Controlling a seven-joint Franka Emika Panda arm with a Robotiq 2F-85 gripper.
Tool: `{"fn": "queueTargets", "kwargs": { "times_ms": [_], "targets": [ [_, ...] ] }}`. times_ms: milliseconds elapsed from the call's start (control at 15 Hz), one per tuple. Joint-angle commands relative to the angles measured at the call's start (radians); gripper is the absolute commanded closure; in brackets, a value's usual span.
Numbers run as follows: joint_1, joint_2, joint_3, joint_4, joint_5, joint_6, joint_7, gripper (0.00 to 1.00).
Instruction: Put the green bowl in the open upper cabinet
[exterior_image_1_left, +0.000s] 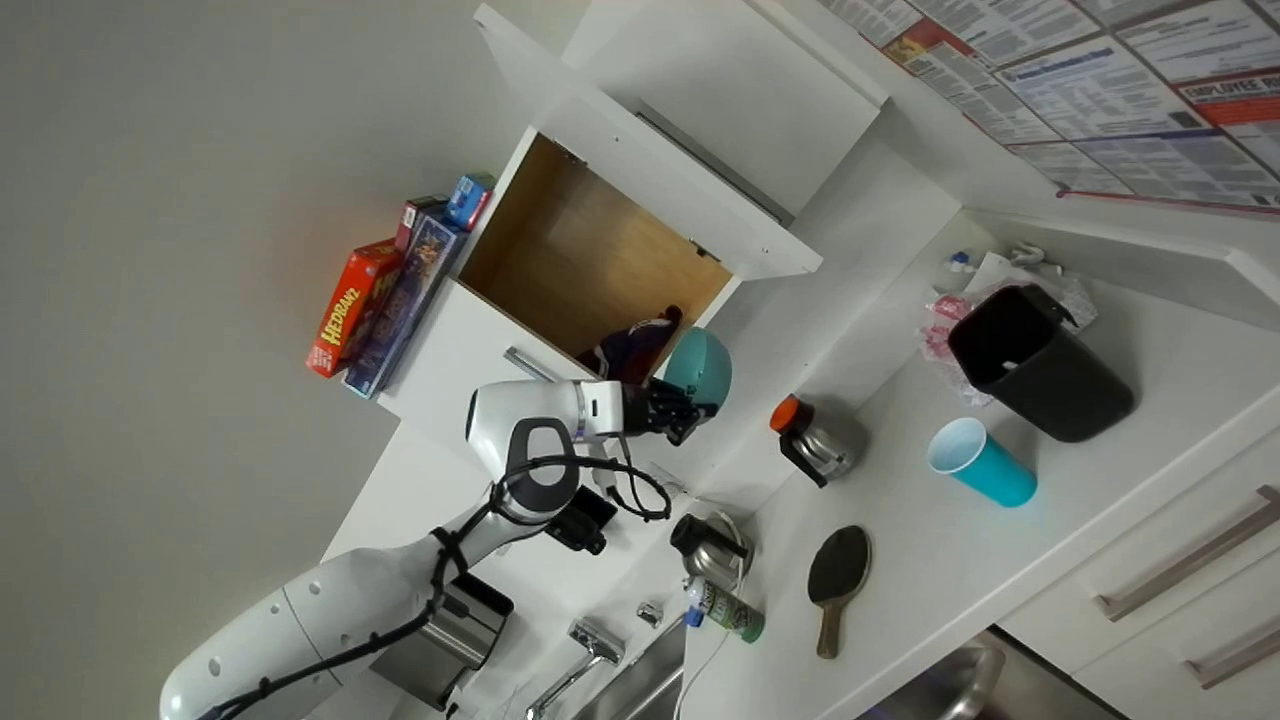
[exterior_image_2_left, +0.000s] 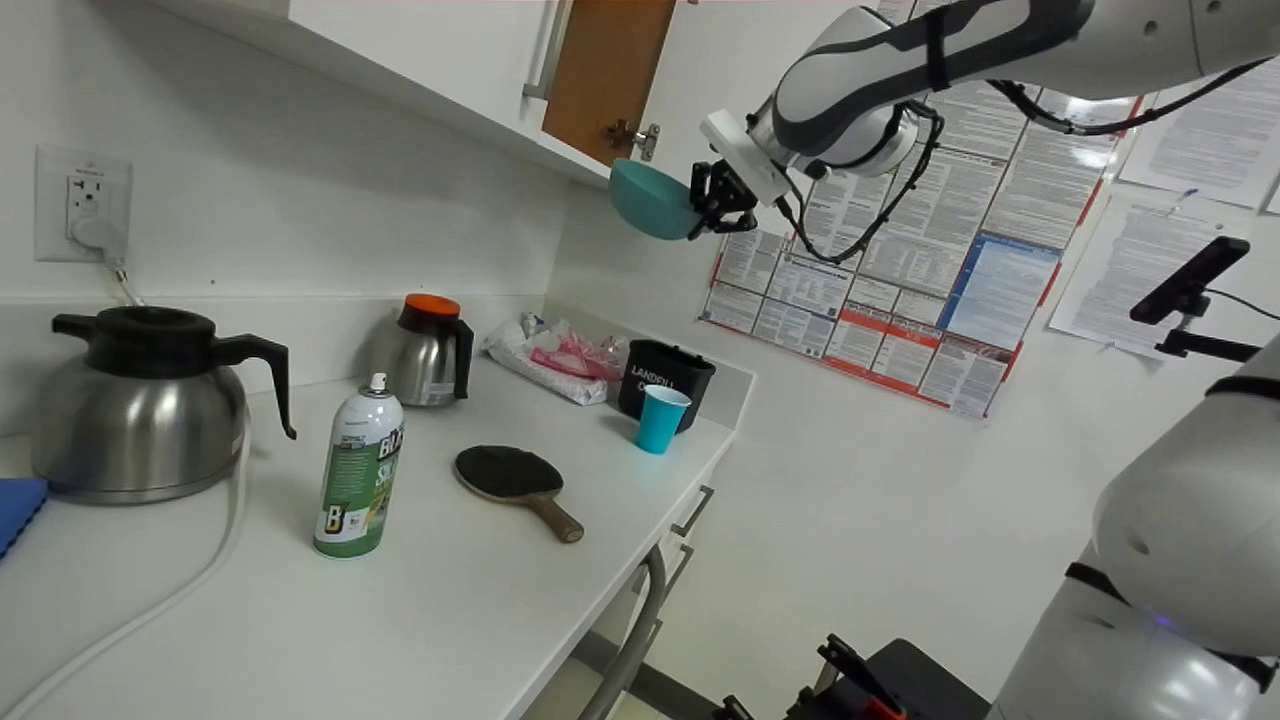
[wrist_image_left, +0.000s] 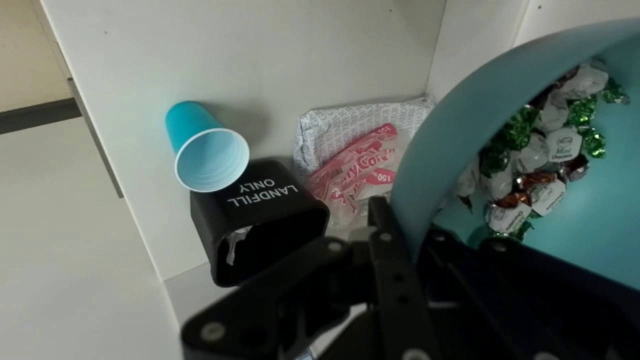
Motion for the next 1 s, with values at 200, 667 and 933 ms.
{"fn": "queueTargets", "kwargs": {
  "times_ms": [200,667,933],
  "targets": [
    [-0.03,-0.065,0.063,0.164,0.041,-0.294,-0.096,0.99],
    [-0.024,-0.018,0.096,0.365,0.051,-0.422,-0.093,0.99],
    [-0.015,0.065,0.131,0.491,0.031,-0.463,-0.073,0.99]
  ]
}}
